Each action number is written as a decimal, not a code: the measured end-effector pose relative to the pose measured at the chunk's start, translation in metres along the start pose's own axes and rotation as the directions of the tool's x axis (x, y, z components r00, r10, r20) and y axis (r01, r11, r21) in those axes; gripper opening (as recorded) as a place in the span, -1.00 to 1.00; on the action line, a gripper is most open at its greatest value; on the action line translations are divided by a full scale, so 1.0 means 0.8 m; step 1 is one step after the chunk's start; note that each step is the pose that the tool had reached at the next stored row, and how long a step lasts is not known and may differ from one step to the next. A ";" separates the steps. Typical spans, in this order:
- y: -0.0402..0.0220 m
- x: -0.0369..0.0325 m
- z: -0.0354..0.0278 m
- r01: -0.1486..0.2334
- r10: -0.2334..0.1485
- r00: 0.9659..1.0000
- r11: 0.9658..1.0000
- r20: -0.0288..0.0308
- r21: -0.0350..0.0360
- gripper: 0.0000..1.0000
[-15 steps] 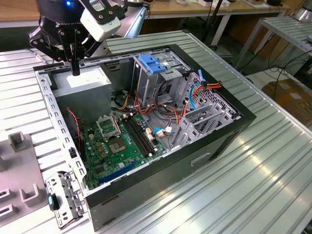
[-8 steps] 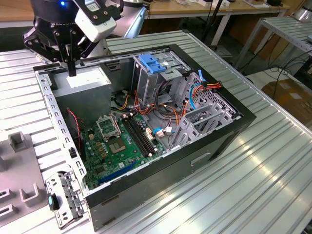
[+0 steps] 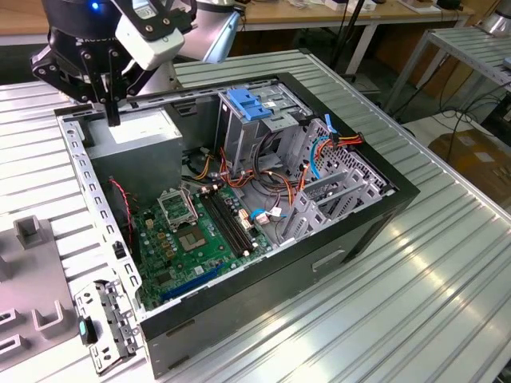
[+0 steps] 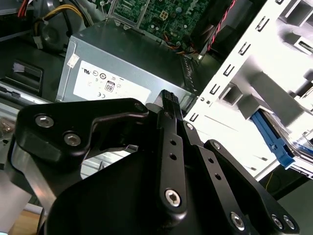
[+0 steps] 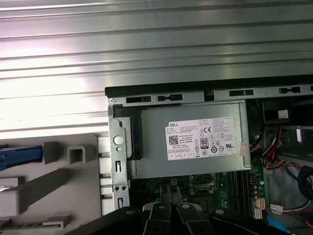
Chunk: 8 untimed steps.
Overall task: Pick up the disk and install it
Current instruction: 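Reach for the disk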
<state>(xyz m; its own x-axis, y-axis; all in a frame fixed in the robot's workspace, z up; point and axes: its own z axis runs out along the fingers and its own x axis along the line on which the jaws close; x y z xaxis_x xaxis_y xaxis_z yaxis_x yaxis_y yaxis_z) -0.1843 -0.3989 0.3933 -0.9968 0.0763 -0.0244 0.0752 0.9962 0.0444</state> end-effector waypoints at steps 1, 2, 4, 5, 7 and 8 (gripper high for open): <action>-0.0001 0.0008 0.0000 0.000 0.000 1.000 1.000 0.000 0.000 -0.79; -0.0001 0.0016 0.0000 0.000 0.000 1.000 1.000 0.000 0.000 -0.79; -0.0003 0.0033 -0.0001 0.000 0.000 1.000 1.000 0.000 0.000 -0.79; -0.0004 0.0046 -0.0001 0.000 0.000 1.000 1.000 0.000 0.000 -0.79; -0.0005 0.0064 -0.0001 0.000 0.000 1.000 1.000 0.000 0.000 -0.79; -0.0006 0.0079 -0.0002 0.000 0.000 1.000 1.000 0.000 0.000 -0.79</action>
<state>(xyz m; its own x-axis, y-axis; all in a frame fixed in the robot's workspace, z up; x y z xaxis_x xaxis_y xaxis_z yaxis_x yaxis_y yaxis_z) -0.1906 -0.3989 0.3933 -0.9968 0.0762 -0.0245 0.0751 0.9962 0.0444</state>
